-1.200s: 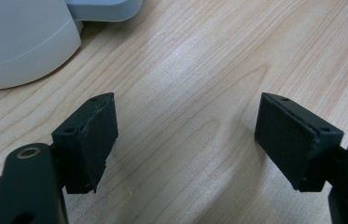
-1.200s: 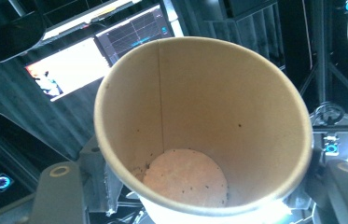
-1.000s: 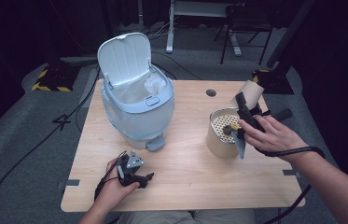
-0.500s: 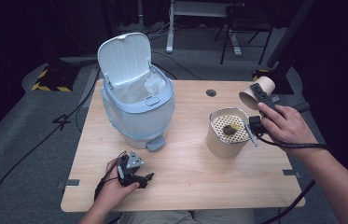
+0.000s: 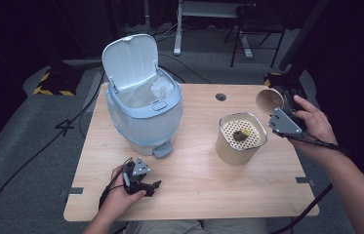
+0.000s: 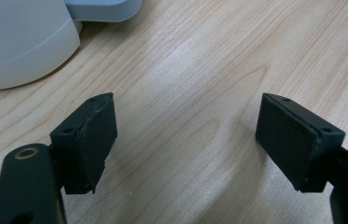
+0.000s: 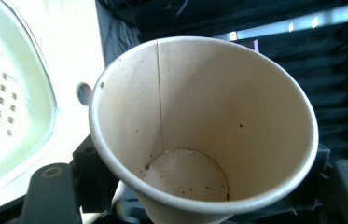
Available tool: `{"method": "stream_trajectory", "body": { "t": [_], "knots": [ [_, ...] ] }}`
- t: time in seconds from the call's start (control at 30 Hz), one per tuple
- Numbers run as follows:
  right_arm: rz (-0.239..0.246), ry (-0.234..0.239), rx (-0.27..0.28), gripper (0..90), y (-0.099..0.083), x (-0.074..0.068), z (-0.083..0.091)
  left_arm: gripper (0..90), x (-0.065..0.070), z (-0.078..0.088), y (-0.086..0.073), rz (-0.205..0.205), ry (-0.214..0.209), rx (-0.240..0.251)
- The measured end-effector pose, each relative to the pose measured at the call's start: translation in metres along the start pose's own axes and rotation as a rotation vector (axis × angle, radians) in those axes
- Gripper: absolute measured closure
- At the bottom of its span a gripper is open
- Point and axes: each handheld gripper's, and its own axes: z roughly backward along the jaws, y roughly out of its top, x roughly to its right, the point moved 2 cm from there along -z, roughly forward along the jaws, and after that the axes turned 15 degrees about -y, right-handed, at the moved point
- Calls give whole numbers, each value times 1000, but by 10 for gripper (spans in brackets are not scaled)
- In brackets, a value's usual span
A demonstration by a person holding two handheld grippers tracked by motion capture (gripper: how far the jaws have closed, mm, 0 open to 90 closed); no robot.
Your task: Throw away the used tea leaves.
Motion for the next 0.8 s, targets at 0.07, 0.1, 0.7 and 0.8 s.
{"method": "stream_trajectory", "body": {
  "t": [0.07, 0.1, 0.7, 0.8],
  "knots": [
    [-71, 30, -5, 282, -2, 1, 0, 212, 0, 0, 0, 2, 0, -2],
    [-71, 30, -5, 282, -2, 1, 0, 212, 0, 0, 0, 2, 0, -2],
    [-939, 511, -104, 282, -10, 4, -2, 211, 0, 0, 0, 7, -2, 3],
    [-984, 544, -85, 281, -11, 6, -3, 211, 0, 0, 0, 5, -2, 0]
  ]
}}
